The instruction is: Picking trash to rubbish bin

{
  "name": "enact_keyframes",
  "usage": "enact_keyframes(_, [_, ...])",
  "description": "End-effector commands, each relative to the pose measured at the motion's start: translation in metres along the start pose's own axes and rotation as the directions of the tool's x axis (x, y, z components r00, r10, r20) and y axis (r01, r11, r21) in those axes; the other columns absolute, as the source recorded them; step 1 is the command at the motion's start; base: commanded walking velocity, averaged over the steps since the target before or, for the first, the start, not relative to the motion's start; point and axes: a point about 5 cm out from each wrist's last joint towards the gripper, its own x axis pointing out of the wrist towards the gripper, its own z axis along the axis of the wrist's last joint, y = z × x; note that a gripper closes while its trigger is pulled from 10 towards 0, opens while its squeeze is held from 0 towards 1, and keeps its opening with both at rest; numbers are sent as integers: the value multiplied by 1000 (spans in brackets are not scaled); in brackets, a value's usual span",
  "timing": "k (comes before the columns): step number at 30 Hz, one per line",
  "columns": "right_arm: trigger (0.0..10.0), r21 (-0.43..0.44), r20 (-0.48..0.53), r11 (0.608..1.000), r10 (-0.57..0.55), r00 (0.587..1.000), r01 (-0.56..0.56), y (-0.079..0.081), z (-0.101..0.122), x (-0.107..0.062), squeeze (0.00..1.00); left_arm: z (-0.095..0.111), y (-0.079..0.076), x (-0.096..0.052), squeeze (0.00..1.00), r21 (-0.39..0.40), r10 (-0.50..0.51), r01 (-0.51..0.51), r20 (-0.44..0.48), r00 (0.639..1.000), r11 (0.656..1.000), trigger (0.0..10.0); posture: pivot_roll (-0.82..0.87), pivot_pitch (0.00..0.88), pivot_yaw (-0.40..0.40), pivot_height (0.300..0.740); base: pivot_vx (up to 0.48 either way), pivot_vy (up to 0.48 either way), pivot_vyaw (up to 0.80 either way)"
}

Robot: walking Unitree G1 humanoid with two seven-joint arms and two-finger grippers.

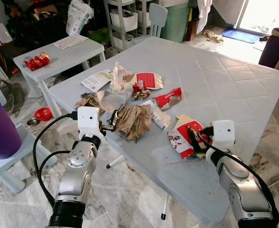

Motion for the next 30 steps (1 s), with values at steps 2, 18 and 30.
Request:
enact_keyframes(2, [10000,-11,-70,999,31,997,-32,6,-10,2,0,4,2,-2,0,5,7,-7,7,1000,1000,10000,-44,13,8,740,0,0,0])
enact_keyframes(18, [10000,161,-73,978,143,987,-130,10,-2,5,0,3,0,-1,0,-6,7,-7,-7,1000,1000,10000,-49,11,13,740,0,0,0])
enact_keyframes(30, [10000,-138,90,952,288,953,-275,5,29,-25,0,4,-1,3,0,-4,-3,3,-1,1000,1000,10000,-77,0,10,740,0,0,0])
